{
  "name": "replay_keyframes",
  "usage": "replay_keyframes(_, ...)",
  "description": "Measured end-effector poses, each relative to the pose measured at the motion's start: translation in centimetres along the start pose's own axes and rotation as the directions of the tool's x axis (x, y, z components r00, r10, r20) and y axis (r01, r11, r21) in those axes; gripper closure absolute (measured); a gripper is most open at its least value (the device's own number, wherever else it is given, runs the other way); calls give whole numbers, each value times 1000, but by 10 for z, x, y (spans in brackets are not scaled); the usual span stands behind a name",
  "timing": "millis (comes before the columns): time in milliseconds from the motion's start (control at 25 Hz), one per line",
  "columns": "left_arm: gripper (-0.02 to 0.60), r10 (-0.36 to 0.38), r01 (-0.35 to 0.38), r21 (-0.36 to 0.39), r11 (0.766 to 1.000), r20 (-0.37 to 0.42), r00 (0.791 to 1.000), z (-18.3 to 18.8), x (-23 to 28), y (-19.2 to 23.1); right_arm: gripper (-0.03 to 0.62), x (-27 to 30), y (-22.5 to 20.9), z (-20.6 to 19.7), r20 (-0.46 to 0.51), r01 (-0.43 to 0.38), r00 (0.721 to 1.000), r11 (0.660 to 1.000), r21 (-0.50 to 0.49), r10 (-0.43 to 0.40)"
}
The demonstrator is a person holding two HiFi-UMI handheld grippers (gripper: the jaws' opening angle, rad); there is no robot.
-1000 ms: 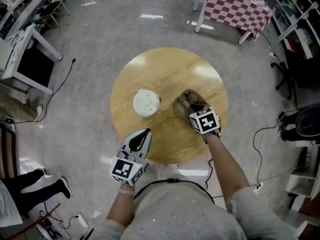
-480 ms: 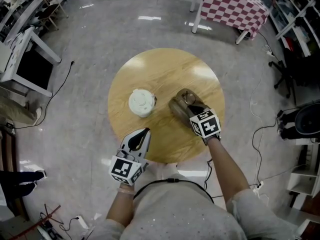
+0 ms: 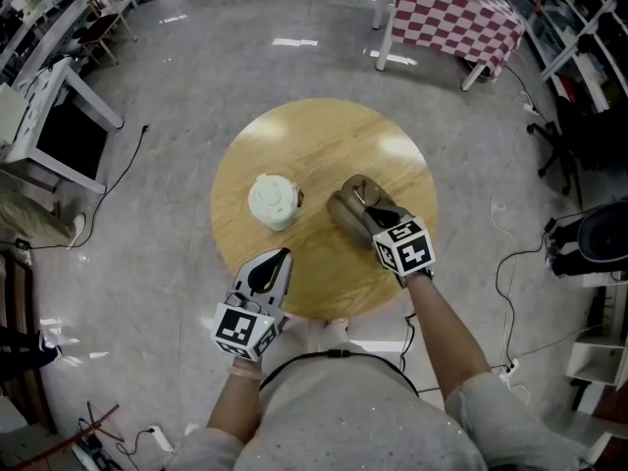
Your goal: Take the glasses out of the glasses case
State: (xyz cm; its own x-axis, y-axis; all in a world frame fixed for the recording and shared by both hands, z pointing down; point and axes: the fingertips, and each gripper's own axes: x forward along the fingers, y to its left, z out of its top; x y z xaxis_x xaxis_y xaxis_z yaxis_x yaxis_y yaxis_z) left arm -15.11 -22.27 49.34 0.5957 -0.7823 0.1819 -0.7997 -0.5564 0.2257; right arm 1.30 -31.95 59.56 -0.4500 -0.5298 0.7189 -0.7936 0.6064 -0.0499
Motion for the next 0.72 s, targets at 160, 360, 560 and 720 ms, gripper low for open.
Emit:
replay_keyframes(160, 575, 11, -11, 10, 1000, 5, 1000, 4, -1, 1, 571, -7, 0, 5, 31, -7, 999, 1000, 10, 7)
replay_keyframes(360, 575, 21, -21, 21, 1000, 14, 1000, 9, -2, 0, 571, -18, -1, 9, 66, -13, 998, 1000, 20, 12)
replay_keyframes(560, 575, 33, -34, 29, 999, 20, 999, 13, -4, 0, 571, -27, -1, 12, 104, -20, 994, 999, 42, 15)
replay_keyframes(720, 575, 44, -45, 41, 998, 21, 999, 17, -4, 0, 571, -35, -3, 15, 131, -25, 991, 998, 57, 17)
